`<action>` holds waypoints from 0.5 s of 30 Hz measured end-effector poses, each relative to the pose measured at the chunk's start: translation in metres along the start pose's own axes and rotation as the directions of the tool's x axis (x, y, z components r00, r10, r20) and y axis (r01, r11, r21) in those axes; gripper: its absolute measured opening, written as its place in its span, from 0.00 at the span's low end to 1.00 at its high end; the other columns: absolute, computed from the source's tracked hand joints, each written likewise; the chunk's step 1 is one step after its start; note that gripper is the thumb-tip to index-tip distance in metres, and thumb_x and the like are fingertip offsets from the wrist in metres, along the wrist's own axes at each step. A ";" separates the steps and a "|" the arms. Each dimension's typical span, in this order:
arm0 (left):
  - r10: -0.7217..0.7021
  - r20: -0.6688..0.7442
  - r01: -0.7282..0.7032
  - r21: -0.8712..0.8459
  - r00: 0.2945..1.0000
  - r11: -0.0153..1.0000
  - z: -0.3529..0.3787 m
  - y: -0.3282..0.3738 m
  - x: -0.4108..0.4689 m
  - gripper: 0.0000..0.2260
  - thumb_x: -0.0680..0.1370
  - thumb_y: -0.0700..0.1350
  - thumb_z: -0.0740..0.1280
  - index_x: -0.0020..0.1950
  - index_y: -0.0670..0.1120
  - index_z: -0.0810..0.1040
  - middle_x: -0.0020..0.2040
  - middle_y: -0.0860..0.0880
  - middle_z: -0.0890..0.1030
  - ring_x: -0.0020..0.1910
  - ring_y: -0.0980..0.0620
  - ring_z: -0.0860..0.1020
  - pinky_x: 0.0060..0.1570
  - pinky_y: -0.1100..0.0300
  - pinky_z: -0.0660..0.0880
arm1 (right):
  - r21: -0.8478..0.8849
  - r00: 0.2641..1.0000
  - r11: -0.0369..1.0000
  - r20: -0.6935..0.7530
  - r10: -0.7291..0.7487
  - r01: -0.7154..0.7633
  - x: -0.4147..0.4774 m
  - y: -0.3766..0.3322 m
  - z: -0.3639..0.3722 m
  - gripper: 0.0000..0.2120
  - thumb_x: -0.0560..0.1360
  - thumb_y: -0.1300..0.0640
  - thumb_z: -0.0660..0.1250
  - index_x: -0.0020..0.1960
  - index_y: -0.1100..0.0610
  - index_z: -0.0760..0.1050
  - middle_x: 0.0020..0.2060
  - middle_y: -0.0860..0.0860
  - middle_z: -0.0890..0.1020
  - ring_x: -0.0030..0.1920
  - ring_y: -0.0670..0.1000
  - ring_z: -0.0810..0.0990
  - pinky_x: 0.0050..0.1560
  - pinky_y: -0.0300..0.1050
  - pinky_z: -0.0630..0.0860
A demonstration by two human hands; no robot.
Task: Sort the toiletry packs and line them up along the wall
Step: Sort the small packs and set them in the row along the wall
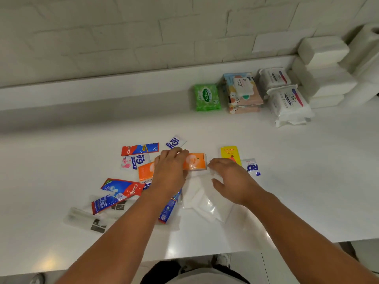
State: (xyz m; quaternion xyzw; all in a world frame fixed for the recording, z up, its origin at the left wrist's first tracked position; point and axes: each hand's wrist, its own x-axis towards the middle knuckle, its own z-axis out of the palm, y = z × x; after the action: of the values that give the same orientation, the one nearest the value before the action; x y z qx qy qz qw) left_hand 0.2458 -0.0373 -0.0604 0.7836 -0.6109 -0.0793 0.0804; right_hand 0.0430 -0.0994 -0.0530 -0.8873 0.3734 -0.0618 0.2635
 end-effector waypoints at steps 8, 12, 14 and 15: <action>0.187 0.111 -0.183 -0.042 0.976 0.982 -0.007 -0.022 0.022 0.25 0.74 0.52 0.71 0.70 0.54 0.71 0.63 0.50 0.74 0.62 0.45 0.72 0.61 0.49 0.68 | 0.027 0.985 0.986 -0.055 0.165 -0.164 0.046 -0.033 -0.002 0.27 0.75 0.54 0.70 0.72 0.57 0.69 0.69 0.54 0.73 0.70 0.54 0.70 0.70 0.43 0.63; 0.301 -0.033 -0.296 -0.304 0.953 0.905 -0.014 -0.044 0.028 0.20 0.73 0.41 0.71 0.65 0.50 0.77 0.58 0.50 0.74 0.54 0.48 0.77 0.52 0.54 0.76 | 0.225 0.965 0.945 -0.056 0.254 -0.236 0.066 -0.043 -0.006 0.20 0.74 0.56 0.72 0.65 0.56 0.76 0.55 0.48 0.82 0.49 0.39 0.77 0.52 0.31 0.68; 0.283 -0.058 -0.282 -0.387 0.958 0.878 -0.023 -0.054 0.034 0.19 0.74 0.41 0.71 0.64 0.52 0.77 0.58 0.52 0.74 0.53 0.52 0.77 0.52 0.61 0.74 | 0.355 0.953 0.904 -0.096 0.287 -0.237 0.075 -0.046 -0.003 0.11 0.73 0.59 0.73 0.54 0.56 0.82 0.40 0.43 0.81 0.37 0.35 0.75 0.43 0.31 0.68; 0.244 -0.049 -0.239 -0.455 0.969 0.858 -0.028 -0.059 0.038 0.19 0.75 0.42 0.72 0.65 0.53 0.76 0.58 0.54 0.74 0.53 0.55 0.77 0.51 0.66 0.73 | 0.404 0.944 0.883 -0.116 0.309 -0.239 0.079 -0.047 -0.002 0.07 0.72 0.60 0.74 0.50 0.56 0.82 0.36 0.42 0.79 0.35 0.37 0.75 0.42 0.34 0.70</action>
State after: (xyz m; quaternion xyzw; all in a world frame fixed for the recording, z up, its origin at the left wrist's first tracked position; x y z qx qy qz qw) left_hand 0.3167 -0.0588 -0.0475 0.6594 -0.6686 -0.2142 0.2690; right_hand 0.1284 -0.1278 -0.0345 -0.7472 0.4979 -0.1742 0.4043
